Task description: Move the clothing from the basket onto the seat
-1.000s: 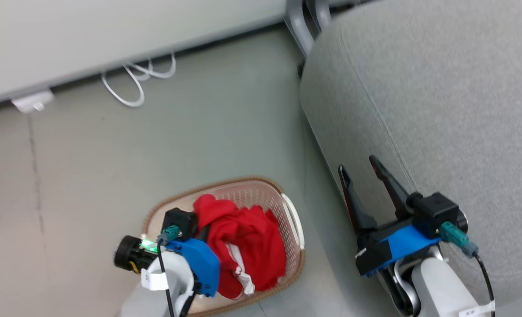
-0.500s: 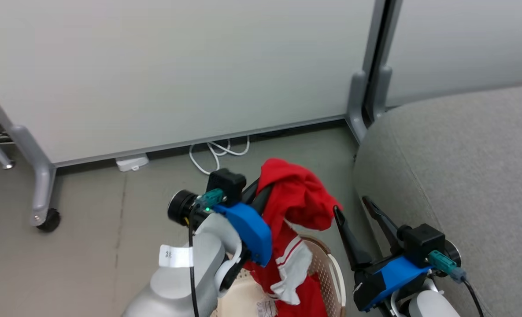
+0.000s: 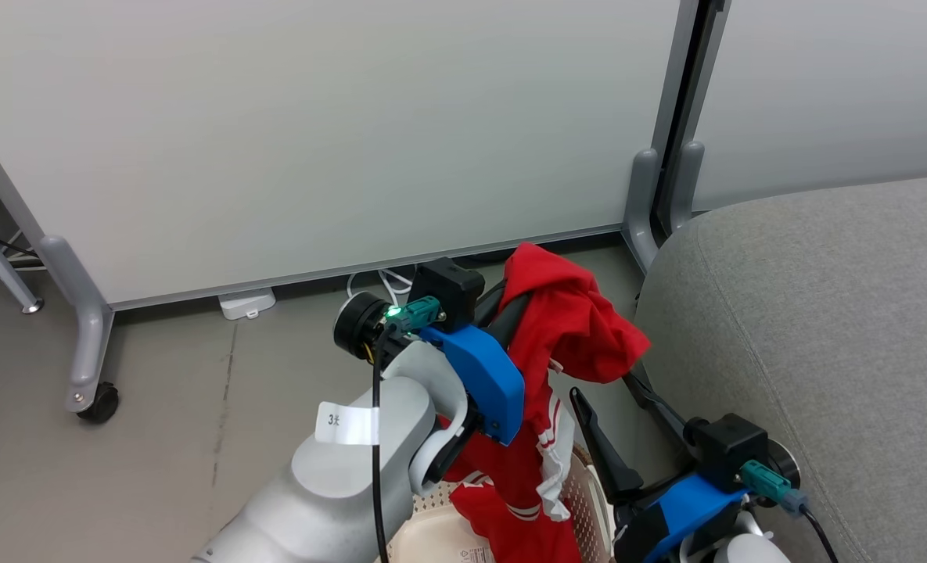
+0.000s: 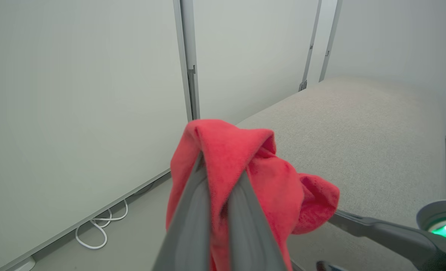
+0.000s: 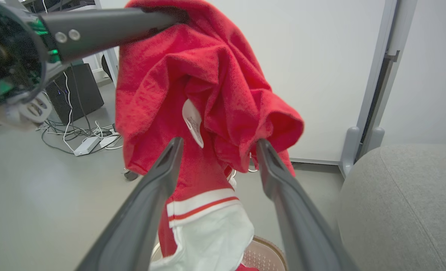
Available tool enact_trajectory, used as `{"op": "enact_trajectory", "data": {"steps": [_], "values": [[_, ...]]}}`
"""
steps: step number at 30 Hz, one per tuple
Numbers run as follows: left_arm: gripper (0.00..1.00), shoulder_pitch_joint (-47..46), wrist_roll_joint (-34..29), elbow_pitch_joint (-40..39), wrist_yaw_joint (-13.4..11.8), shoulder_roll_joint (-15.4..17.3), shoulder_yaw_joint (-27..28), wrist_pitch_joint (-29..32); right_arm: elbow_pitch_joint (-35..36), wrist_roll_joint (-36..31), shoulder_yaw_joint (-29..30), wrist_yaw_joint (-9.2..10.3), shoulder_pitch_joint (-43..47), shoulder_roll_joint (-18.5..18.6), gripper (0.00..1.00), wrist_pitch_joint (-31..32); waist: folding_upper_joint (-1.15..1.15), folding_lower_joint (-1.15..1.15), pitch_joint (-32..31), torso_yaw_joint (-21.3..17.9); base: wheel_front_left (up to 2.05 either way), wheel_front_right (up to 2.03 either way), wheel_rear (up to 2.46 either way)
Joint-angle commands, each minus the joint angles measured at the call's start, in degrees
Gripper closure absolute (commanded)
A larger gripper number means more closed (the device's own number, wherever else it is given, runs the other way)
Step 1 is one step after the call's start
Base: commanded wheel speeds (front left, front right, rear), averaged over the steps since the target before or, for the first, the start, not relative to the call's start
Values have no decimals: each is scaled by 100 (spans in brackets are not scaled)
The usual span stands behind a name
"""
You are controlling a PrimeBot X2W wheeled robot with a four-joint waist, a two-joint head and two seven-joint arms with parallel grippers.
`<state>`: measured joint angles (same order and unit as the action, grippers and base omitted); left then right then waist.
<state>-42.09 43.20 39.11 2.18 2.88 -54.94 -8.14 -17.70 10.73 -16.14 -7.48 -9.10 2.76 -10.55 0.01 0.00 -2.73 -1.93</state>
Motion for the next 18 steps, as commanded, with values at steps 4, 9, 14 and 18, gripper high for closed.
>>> {"op": "enact_trajectory", "data": {"steps": [4, 9, 14, 18], "values": [[100, -118, 123, 64, -51, 3, -120, -78, 51, 39, -81, -3, 106, 23, 0, 50, -1, 0, 1, -17, 0, 0, 0], [100, -181, 303, 99, -71, 3, -288, -127, 40, 85, -314, -3, 98, 23, 0, 128, -1, 0, 8, -14, 0, 0, 0], [100, -264, 479, 117, -81, 2, -444, -169, -194, 80, -617, -3, -30, 24, 0, 227, -1, 0, 16, -13, 0, 0, 0], [100, -335, 593, 134, -99, 2, -575, -215, -540, -16, -738, -3, -291, 24, 0, 188, -1, 0, 32, 1, 0, 0, 0]]}}
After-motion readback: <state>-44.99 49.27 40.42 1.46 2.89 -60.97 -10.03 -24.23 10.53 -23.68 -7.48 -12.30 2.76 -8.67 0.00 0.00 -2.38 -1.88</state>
